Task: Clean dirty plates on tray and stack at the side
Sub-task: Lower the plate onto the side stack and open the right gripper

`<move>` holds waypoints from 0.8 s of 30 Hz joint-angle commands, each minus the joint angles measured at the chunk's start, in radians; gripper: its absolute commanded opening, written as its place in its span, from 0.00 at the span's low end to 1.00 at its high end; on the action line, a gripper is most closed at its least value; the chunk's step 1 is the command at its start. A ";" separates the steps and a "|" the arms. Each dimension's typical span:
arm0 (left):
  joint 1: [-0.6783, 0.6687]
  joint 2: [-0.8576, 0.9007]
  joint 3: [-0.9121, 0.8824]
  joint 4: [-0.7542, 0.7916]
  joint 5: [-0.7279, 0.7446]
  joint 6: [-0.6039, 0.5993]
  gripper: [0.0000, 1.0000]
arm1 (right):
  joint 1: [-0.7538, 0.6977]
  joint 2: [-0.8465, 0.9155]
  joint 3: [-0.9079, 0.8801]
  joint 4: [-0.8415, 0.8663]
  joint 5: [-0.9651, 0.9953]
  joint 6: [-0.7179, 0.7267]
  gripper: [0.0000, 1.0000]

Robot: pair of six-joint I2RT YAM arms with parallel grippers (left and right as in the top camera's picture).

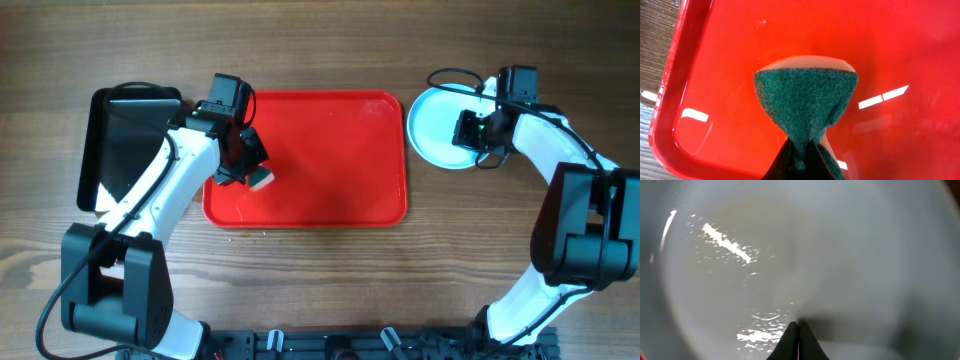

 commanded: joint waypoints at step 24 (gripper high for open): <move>-0.062 -0.135 0.044 0.050 0.075 0.238 0.04 | 0.014 -0.525 -0.002 -0.064 -0.443 0.230 0.19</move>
